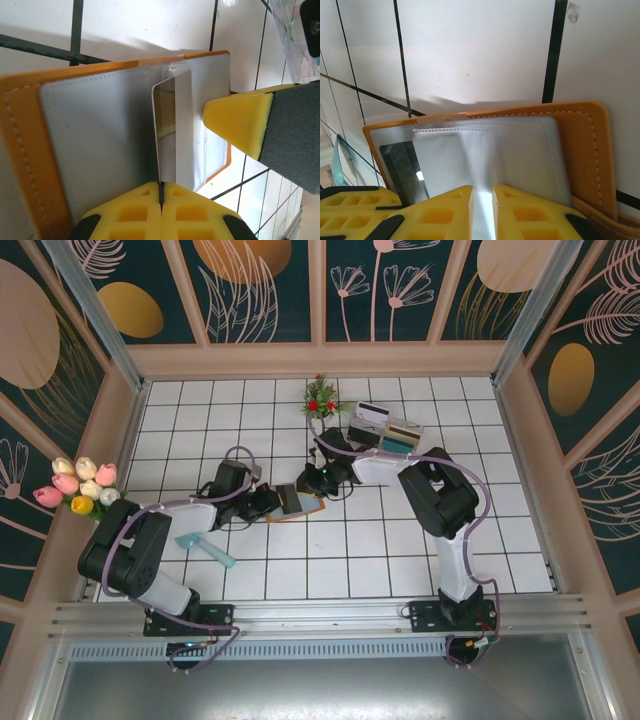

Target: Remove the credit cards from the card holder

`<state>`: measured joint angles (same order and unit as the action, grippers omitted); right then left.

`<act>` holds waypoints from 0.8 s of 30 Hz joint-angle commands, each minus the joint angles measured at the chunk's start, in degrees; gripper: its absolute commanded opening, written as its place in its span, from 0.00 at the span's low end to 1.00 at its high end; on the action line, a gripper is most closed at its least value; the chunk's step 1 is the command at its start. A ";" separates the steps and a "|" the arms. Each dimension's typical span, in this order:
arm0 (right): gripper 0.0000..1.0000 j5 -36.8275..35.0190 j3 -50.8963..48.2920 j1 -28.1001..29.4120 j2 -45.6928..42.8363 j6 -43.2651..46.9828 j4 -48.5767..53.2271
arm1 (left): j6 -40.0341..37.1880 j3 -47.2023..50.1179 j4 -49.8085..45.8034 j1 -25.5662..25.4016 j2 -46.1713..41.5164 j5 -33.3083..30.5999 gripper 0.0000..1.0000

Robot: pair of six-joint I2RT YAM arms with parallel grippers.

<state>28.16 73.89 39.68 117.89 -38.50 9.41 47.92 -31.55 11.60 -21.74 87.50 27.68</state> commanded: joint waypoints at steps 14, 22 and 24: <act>0.32 7.52 -1.04 -3.02 -7.12 -2.49 -6.96 | -5.13 -6.64 -21.91 0.47 -14.97 -8.69 0.00; 0.57 19.02 -9.61 -5.83 -14.66 -6.87 -24.25 | -4.90 -11.95 -25.04 0.55 -19.75 -7.81 0.00; 0.63 22.02 -13.09 -6.09 -16.45 -10.16 -32.53 | -1.73 -11.95 -19.68 0.53 -20.47 -3.17 0.00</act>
<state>43.11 64.42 33.61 103.79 -45.10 -10.79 43.66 -42.30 -11.31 -21.63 68.25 19.94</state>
